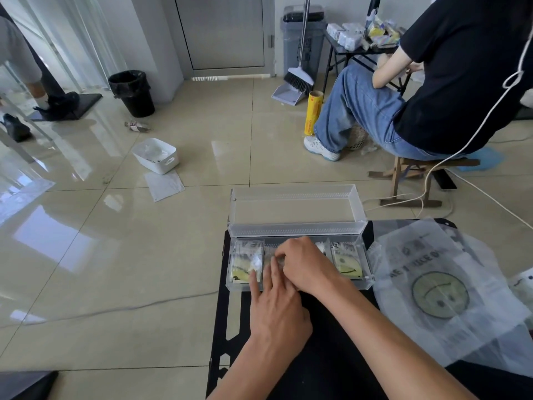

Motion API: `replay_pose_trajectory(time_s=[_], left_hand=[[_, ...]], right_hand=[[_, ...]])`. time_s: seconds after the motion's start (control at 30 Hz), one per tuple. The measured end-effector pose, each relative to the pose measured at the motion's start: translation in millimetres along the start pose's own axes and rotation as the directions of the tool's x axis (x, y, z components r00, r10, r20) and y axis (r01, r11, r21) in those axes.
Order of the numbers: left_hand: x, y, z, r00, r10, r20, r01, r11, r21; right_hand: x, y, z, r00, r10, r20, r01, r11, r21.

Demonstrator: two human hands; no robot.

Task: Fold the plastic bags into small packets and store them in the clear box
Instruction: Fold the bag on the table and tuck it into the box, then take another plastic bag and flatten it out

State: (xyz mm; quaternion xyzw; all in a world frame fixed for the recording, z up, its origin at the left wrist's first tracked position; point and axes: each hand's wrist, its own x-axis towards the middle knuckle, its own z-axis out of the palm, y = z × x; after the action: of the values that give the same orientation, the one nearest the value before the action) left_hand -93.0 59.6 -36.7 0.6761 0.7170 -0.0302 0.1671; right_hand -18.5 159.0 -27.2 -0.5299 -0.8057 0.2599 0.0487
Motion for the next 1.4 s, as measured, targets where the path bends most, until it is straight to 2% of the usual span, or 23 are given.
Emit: replay_pose_trajectory(time_s=[0.17, 0.27, 0.33, 0.43, 0.5, 0.57, 0.63, 0.7, 0.77, 0.83, 0.87, 0.93, 1.0, 1.03, 1.07, 1.13, 1.2, 1.23, 1.27, 1.3, 1.37, 1.4], left_hand=[[-13.9, 1.4, -13.5, 0.999, -0.022, 0.027, 0.023, 1.0, -0.014], [-26.8, 2.7, -20.3, 1.0, 0.007, 0.017, -0.007, 1.0, 0.001], [-35.7, 3.4, -21.1, 0.999, 0.037, 0.012, -0.037, 0.999, -0.007], [-48.8, 7.5, -17.4, 0.998, 0.055, 0.022, -0.053, 0.997, -0.061], [-57.8, 14.6, -16.4, 0.997, 0.068, 0.027, -0.066, 0.993, -0.095], [-66.8, 24.6, -17.5, 0.993, 0.104, 0.051, -0.097, 0.988, -0.124], [-75.6, 35.1, -17.7, 0.984, 0.152, 0.096, -0.137, 0.979, -0.15], [-83.4, 44.9, -15.4, 0.971, 0.186, 0.148, -0.16, 0.973, -0.169], [-89.5, 53.0, -10.4, 0.961, 0.212, 0.178, -0.179, 0.966, -0.185], [-91.9, 58.1, -4.0, 0.953, 0.23, 0.198, -0.186, 0.958, -0.218], [-92.6, 60.2, -2.2, 0.949, 0.239, 0.204, -0.185, 0.95, -0.253], [-95.2, 64.3, -0.4, 0.943, 0.262, 0.205, -0.173, 0.912, -0.371], [-99.1, 71.7, -0.6, 0.921, 0.299, 0.251, -0.093, 0.792, -0.604], [-101.4, 77.2, -3.3, 0.894, 0.33, 0.302, 0.008, 0.664, -0.747], [-103.4, 81.6, -7.0, 0.86, 0.366, 0.357, 0.135, 0.511, -0.849], [-104.1, 84.5, -16.0, 0.779, 0.452, 0.435, 0.356, 0.253, -0.9], [-103.4, 81.3, -23.3, 0.704, 0.551, 0.449, 0.496, 0.071, -0.865], [-103.1, 78.7, -25.9, 0.692, 0.589, 0.418, 0.529, -0.019, -0.848], [-104.1, 76.6, -29.5, 0.704, 0.607, 0.369, 0.534, -0.11, -0.839], [-103.5, 73.4, -31.4, 0.737, 0.601, 0.309, 0.51, -0.193, -0.838], [-102.2, 67.9, -37.4, 0.814, 0.543, 0.206, 0.431, -0.328, -0.84], [-100.5, 64.1, -41.1, 0.844, 0.505, 0.179, 0.395, -0.362, -0.844]], right_hand=[[-23.3, 2.9, -9.2, 0.995, -0.082, -0.049, 0.086, 0.992, 0.089], [-42.3, 12.6, -28.3, 0.989, -0.022, -0.148, 0.039, 0.993, 0.114], [-57.0, 33.3, -41.6, 0.968, 0.113, -0.222, -0.095, 0.991, 0.093], [-80.4, 82.0, -56.3, 0.892, 0.347, -0.288, -0.363, 0.932, -0.004], [-96.7, 116.5, -55.4, 0.835, 0.491, -0.25, -0.523, 0.849, -0.077], [-112.2, 144.2, -42.8, 0.779, 0.619, -0.103, -0.627, 0.768, -0.13], [-127.1, 160.0, -22.7, 0.78, 0.622, -0.068, -0.624, 0.767, -0.153], [-141.7, 165.1, -7.3, 0.834, 0.517, -0.193, -0.542, 0.833, -0.11], [-151.4, 168.4, -0.4, 0.856, 0.417, -0.306, -0.467, 0.877, -0.109], [-156.1, 167.2, -2.4, 0.816, 0.393, -0.424, -0.46, 0.886, -0.065], [-158.3, 163.3, -7.7, 0.778, 0.398, -0.487, -0.453, 0.891, 0.004], [-164.7, 147.8, -27.2, 0.695, 0.397, -0.6, -0.348, 0.915, 0.203], [-176.4, 124.4, -52.7, 0.625, 0.457, -0.633, -0.176, 0.872, 0.456], [-183.2, 112.0, -63.6, 0.629, 0.504, -0.592, -0.09, 0.804, 0.588], [-190.4, 99.4, -72.2, 0.668, 0.517, -0.534, 0.021, 0.705, 0.709], [-206.5, 75.5, -83.0, 0.808, 0.408, -0.425, 0.253, 0.411, 0.876], [-223.2, 57.1, -89.9, 0.911, 0.239, -0.337, 0.336, 0.044, 0.941], [-232.0, 51.1, -91.2, 0.933, 0.155, -0.326, 0.34, -0.075, 0.937], [-239.2, 47.9, -90.6, 0.941, 0.084, -0.328, 0.336, -0.116, 0.935], [-245.3, 45.8, -89.1, 0.946, 0.014, -0.324, 0.324, -0.093, 0.942], [-255.1, 46.2, -84.6, 0.963, -0.128, -0.237, 0.243, 0.03, 0.97], [-260.5, 46.7, -83.7, 0.966, -0.209, -0.155, 0.178, 0.097, 0.979]])
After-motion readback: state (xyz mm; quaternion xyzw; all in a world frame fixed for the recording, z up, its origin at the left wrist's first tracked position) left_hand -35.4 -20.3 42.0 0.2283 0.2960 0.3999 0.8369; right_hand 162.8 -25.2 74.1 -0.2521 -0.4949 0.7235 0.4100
